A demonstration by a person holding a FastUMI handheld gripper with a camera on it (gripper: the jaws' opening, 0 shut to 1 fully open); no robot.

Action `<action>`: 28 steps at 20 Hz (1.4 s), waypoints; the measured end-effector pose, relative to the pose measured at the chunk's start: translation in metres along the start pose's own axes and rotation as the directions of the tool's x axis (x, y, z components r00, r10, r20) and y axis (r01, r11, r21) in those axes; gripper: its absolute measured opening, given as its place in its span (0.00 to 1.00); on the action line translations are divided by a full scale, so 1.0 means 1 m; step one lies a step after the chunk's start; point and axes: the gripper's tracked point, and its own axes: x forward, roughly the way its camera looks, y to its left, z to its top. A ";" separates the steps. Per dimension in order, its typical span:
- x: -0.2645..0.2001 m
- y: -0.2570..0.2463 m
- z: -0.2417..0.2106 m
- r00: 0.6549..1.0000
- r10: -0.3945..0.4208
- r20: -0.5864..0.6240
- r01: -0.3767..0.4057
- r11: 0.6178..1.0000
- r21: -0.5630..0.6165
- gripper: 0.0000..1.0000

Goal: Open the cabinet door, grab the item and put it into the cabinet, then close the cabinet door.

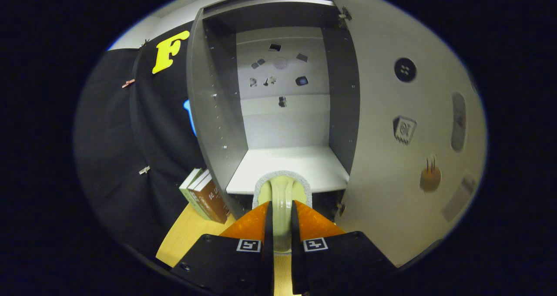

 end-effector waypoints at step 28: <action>0.284 -0.035 0.006 0.987 -0.144 -0.069 0.139 0.987 -0.082 0.52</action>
